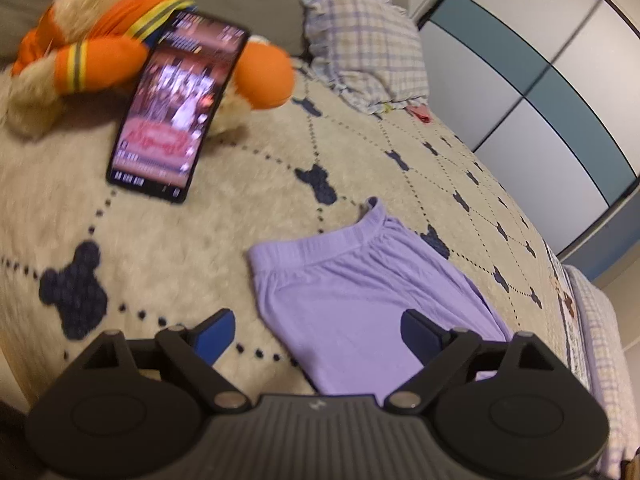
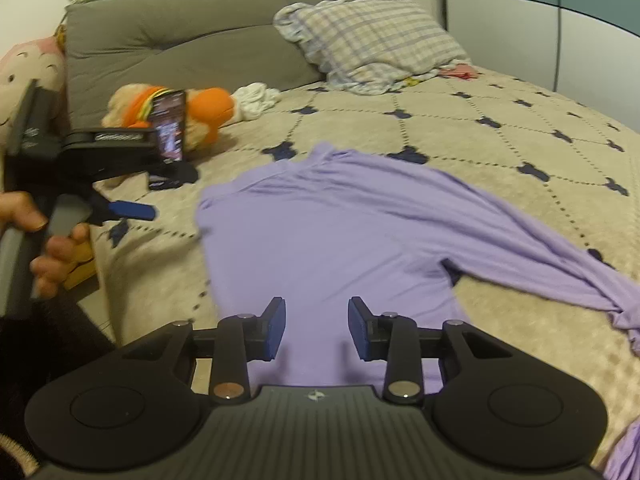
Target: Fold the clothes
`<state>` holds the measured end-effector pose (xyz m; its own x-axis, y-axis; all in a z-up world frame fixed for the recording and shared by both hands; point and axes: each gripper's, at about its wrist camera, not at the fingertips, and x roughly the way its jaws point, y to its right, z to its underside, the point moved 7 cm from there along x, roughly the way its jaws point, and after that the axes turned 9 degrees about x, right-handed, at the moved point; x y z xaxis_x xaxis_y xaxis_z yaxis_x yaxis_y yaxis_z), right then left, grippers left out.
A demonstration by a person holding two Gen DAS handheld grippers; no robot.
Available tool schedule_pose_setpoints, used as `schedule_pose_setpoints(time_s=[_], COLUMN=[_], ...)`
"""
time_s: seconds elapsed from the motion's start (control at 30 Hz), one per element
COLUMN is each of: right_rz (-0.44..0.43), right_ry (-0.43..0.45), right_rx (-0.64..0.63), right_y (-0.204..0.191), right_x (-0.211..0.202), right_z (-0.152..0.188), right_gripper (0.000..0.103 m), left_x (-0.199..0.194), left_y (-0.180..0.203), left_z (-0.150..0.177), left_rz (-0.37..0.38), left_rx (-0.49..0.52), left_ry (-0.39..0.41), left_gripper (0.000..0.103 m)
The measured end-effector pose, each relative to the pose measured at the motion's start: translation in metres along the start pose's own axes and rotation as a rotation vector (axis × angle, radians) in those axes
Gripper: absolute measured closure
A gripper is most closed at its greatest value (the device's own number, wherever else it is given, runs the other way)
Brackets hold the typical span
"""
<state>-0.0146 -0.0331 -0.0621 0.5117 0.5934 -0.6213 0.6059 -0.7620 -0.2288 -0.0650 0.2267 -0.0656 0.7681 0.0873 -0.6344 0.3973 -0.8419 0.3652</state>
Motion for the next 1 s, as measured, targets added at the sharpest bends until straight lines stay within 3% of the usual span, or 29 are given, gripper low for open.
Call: schedule_pose_setpoints(time_s=[0.23,0.5,0.8,1.0], right_rz=[0.067,0.137,0.219,0.318], right_ry=[0.036,0.065,0.116,0.130], right_rx=[0.080,0.099,0.186,0.167], right_y=[0.030,0.059,0.102,0.125], right_x=[0.006,0.010,0.020,0.038], right_z=[-0.016,-0.033,-0.057,-0.072], right_gripper=[0.062,0.060,0.060,0.061], left_x=[0.009,0.043,0.103,0.139], left_y=[0.032,0.068,0.085,0.087], left_z=[-0.013,-0.036,-0.070,-0.091], left_rz=[0.014,0.013,0.010,0.016], left_rx=[0.151,0.309,0.395,0.381], left_ry=[0.025,0.025,-0.028,-0.020], left_gripper=[0.001,0.000,0.000,0.001])
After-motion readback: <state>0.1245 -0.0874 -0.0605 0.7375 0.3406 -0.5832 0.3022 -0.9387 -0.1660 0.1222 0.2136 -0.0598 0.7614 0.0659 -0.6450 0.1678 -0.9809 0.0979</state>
